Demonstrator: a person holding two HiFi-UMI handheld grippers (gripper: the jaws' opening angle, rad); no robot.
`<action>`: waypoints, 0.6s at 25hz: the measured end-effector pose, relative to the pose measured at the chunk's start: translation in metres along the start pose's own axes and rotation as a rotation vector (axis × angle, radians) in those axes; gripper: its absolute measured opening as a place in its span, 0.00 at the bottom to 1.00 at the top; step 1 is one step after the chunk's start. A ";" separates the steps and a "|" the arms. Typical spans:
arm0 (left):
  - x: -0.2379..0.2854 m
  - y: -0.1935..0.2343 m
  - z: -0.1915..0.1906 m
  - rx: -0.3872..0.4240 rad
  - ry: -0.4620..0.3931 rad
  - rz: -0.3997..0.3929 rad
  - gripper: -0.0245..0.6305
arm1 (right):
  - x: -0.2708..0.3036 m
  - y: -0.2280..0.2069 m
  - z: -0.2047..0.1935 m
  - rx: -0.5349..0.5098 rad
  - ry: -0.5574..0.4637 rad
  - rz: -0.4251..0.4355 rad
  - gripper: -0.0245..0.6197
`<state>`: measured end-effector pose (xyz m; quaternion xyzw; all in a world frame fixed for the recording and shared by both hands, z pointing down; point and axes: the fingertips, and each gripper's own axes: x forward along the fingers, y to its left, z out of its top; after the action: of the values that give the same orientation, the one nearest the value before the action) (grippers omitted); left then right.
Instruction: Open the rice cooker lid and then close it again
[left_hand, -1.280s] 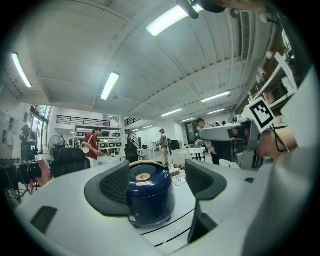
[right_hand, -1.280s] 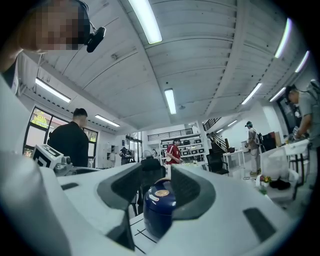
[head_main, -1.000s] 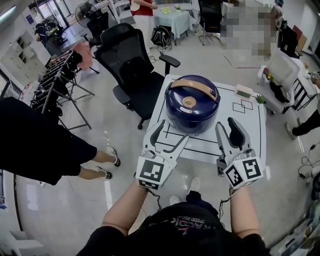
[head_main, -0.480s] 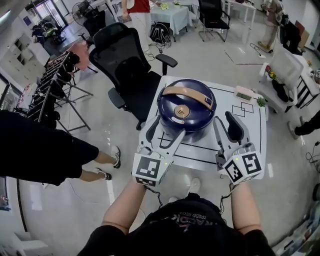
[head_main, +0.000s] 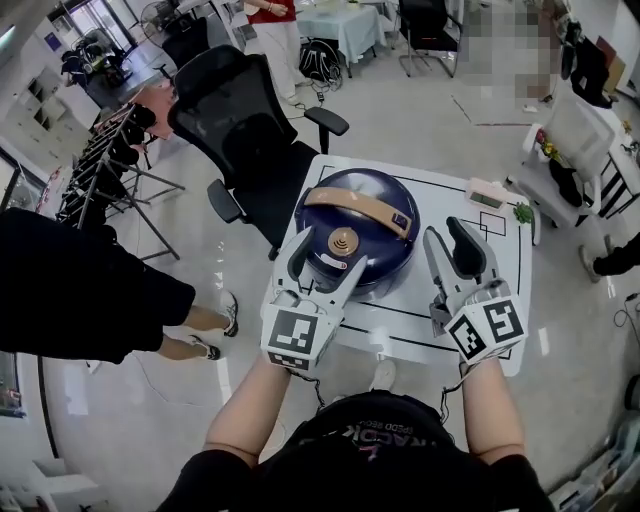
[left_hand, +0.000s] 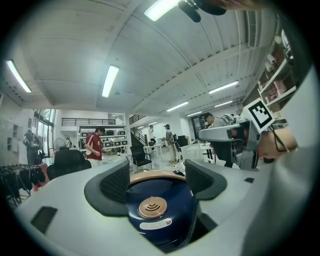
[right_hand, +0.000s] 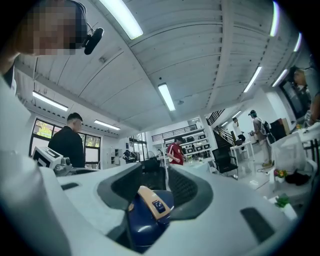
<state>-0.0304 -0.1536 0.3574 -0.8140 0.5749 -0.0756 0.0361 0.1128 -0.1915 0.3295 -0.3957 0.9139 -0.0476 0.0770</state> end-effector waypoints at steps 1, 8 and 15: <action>0.005 0.000 0.001 0.001 -0.001 0.005 0.55 | 0.003 -0.004 0.001 0.001 0.001 0.007 0.30; 0.031 0.002 -0.004 -0.001 0.022 0.052 0.55 | 0.020 -0.031 0.001 0.014 0.001 0.053 0.30; 0.046 0.003 0.001 0.030 0.027 0.068 0.55 | 0.030 -0.047 -0.006 0.035 0.014 0.074 0.22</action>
<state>-0.0175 -0.1982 0.3594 -0.7923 0.6012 -0.0941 0.0431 0.1252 -0.2451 0.3391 -0.3600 0.9274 -0.0634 0.0794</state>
